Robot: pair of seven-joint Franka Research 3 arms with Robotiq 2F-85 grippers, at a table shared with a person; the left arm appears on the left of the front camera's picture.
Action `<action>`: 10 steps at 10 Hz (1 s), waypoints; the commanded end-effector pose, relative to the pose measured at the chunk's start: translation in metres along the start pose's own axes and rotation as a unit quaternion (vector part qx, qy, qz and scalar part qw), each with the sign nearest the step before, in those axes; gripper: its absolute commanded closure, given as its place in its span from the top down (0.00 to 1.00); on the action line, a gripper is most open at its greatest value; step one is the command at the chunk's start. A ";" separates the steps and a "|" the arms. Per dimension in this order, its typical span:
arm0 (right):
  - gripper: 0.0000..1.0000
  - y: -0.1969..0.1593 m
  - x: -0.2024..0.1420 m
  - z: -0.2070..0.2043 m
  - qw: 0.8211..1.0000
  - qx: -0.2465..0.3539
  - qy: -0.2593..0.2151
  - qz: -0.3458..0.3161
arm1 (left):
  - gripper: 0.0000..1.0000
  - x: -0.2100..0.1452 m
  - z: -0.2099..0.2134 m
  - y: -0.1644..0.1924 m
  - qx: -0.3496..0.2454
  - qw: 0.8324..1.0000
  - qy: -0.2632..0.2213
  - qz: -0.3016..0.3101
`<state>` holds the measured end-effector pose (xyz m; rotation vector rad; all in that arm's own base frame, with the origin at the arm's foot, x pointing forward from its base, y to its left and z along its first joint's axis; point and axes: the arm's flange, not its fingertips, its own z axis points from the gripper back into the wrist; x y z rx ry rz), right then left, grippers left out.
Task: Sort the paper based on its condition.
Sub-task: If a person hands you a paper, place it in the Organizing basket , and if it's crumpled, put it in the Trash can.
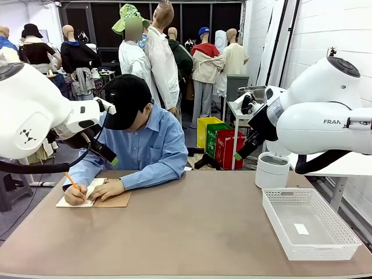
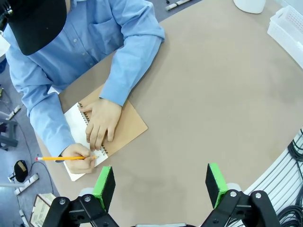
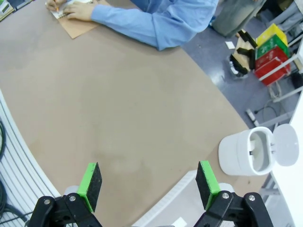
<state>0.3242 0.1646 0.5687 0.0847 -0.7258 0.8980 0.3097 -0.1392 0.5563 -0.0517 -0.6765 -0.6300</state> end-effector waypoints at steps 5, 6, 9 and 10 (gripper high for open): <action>1.00 0.004 -0.004 -0.002 1.000 0.005 -0.005 0.013 | 1.00 -0.024 0.002 -0.010 -0.010 1.000 -0.004 -0.003; 1.00 0.003 -0.004 -0.003 1.000 0.005 -0.004 0.009 | 1.00 -0.024 0.000 -0.008 -0.010 1.000 -0.003 -0.005; 1.00 0.001 0.000 0.000 1.000 0.000 0.000 0.004 | 1.00 0.000 0.005 -0.002 0.001 1.000 -0.003 -0.002; 1.00 0.001 0.000 0.000 1.000 0.000 0.000 0.004 | 1.00 0.000 0.005 -0.002 0.001 1.000 -0.003 -0.002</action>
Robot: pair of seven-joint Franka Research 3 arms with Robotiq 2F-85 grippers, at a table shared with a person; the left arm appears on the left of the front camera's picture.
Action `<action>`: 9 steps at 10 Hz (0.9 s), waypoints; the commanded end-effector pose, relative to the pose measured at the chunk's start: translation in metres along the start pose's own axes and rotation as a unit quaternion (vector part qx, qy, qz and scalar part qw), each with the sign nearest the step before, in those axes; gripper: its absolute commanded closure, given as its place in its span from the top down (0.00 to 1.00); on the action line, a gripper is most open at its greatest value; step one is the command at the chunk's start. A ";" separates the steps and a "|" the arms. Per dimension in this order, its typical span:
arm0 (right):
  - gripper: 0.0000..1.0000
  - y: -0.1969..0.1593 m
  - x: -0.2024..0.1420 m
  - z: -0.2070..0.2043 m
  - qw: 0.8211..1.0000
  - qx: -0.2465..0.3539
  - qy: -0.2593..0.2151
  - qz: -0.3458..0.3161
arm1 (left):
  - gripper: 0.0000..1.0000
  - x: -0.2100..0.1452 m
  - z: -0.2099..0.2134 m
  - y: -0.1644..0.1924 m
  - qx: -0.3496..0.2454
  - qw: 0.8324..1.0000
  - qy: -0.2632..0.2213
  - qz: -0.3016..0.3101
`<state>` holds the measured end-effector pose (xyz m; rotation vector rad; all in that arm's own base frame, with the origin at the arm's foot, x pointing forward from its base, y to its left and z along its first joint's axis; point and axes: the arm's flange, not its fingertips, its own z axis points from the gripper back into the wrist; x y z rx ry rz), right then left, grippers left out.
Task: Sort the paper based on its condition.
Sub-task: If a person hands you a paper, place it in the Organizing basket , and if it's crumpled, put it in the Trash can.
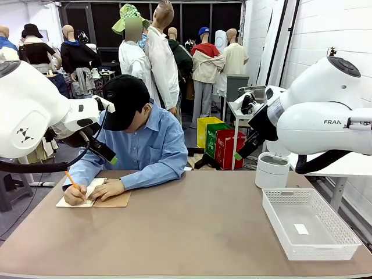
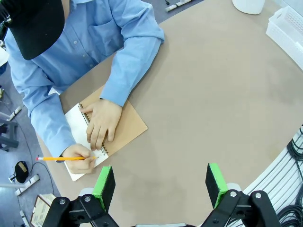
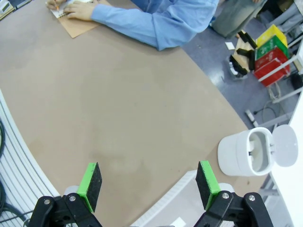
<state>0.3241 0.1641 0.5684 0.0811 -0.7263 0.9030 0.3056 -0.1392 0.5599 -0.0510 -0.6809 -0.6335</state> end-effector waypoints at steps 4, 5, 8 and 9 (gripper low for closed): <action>1.00 0.001 0.000 0.000 1.000 0.001 0.000 0.001 | 1.00 0.000 0.000 0.000 0.000 1.000 -0.001 0.000; 1.00 0.001 0.000 0.000 1.000 0.001 0.000 0.001 | 1.00 0.000 0.000 0.000 0.000 1.000 -0.001 0.000; 1.00 0.001 0.000 0.000 1.000 0.001 0.000 0.001 | 1.00 0.000 0.000 0.000 0.000 1.000 -0.001 0.000; 1.00 0.001 0.000 0.000 1.000 0.001 0.000 0.001 | 1.00 0.000 0.000 0.000 0.000 1.000 -0.001 0.000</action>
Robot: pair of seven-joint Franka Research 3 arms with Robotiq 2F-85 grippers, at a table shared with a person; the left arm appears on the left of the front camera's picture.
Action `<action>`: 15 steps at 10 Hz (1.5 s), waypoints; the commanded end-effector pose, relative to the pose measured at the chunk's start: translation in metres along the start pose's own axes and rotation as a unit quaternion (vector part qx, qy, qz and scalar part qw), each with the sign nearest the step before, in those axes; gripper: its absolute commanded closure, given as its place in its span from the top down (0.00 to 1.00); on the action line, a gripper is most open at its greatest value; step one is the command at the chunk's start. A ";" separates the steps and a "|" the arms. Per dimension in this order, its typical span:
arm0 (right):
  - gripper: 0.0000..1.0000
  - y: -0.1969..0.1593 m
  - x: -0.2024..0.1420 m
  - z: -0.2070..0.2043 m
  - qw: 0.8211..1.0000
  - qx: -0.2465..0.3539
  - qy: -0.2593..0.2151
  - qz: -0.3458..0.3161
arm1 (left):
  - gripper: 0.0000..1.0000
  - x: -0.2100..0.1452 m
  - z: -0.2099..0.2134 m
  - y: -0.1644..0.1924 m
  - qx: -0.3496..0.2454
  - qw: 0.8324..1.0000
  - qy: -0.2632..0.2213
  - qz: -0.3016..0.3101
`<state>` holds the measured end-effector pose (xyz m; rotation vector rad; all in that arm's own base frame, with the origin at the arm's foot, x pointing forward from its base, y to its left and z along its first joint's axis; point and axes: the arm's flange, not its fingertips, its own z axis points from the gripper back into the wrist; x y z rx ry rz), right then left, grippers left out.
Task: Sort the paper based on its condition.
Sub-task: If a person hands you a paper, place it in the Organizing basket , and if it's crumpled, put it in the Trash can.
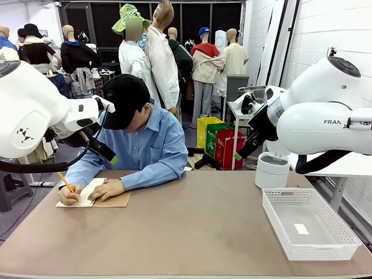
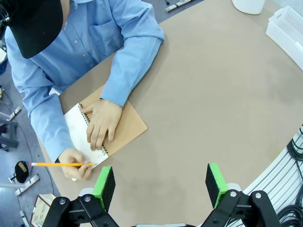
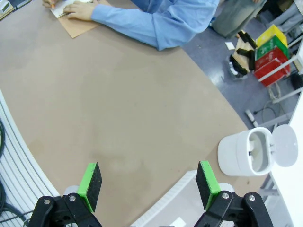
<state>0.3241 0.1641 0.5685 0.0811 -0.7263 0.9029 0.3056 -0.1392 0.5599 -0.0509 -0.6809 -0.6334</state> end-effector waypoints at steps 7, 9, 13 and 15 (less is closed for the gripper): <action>1.00 0.001 0.000 0.000 1.000 0.001 0.000 0.001 | 1.00 0.000 0.000 0.000 0.000 1.000 -0.001 0.000; 1.00 0.001 0.000 0.000 1.000 0.001 0.000 0.001 | 1.00 0.000 0.000 0.000 0.000 1.000 -0.001 0.000; 1.00 0.001 0.000 0.000 1.000 0.001 0.000 0.001 | 1.00 0.000 0.000 0.000 0.000 1.000 -0.001 0.000; 1.00 0.001 0.000 0.000 1.000 0.001 0.000 0.001 | 1.00 0.000 0.000 0.000 0.000 1.000 -0.001 0.000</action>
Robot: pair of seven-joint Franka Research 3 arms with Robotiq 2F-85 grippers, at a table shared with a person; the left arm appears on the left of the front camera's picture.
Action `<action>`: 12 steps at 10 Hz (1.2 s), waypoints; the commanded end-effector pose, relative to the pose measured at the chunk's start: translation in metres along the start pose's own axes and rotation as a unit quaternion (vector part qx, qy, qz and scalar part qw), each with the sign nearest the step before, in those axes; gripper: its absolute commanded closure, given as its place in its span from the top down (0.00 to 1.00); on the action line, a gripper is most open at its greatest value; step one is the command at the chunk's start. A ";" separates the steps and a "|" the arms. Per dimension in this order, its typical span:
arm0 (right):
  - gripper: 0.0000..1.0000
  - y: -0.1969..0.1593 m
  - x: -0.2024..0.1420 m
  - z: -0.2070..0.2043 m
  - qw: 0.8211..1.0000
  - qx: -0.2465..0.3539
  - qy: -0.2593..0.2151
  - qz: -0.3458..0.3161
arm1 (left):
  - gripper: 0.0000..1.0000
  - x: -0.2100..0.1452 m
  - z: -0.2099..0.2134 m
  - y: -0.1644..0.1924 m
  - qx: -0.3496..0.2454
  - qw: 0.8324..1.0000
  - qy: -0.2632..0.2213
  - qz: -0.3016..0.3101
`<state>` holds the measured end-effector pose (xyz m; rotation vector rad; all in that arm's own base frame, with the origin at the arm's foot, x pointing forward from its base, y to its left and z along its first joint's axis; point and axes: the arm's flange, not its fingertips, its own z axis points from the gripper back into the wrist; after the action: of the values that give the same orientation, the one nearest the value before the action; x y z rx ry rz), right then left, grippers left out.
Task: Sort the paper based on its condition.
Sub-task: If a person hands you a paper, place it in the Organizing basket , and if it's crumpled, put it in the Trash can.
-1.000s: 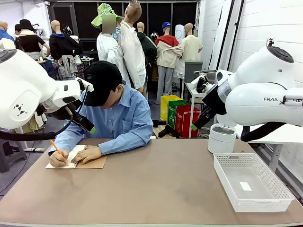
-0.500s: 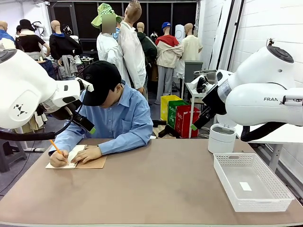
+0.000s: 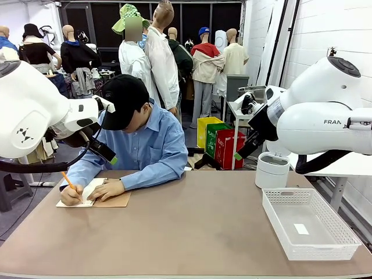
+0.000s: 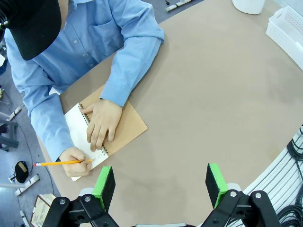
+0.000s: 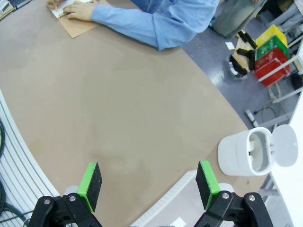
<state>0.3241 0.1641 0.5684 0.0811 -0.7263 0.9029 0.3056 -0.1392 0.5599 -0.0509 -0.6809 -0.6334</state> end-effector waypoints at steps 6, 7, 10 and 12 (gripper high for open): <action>1.00 0.001 0.000 0.000 1.000 0.001 0.000 0.001 | 1.00 0.000 0.000 0.000 0.000 1.000 -0.001 0.000; 1.00 0.001 0.000 0.000 1.000 0.001 0.000 0.001 | 1.00 0.000 0.000 0.000 0.000 1.000 -0.001 0.000; 1.00 0.001 0.000 0.000 1.000 0.001 0.000 0.001 | 1.00 0.000 0.000 0.000 0.000 1.000 -0.001 0.000; 1.00 0.001 0.000 0.000 1.000 0.001 0.000 0.001 | 1.00 0.000 0.000 0.000 0.000 1.000 -0.001 0.000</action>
<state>0.3241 0.1641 0.5685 0.0811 -0.7263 0.9029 0.3056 -0.1392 0.5599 -0.0509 -0.6809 -0.6334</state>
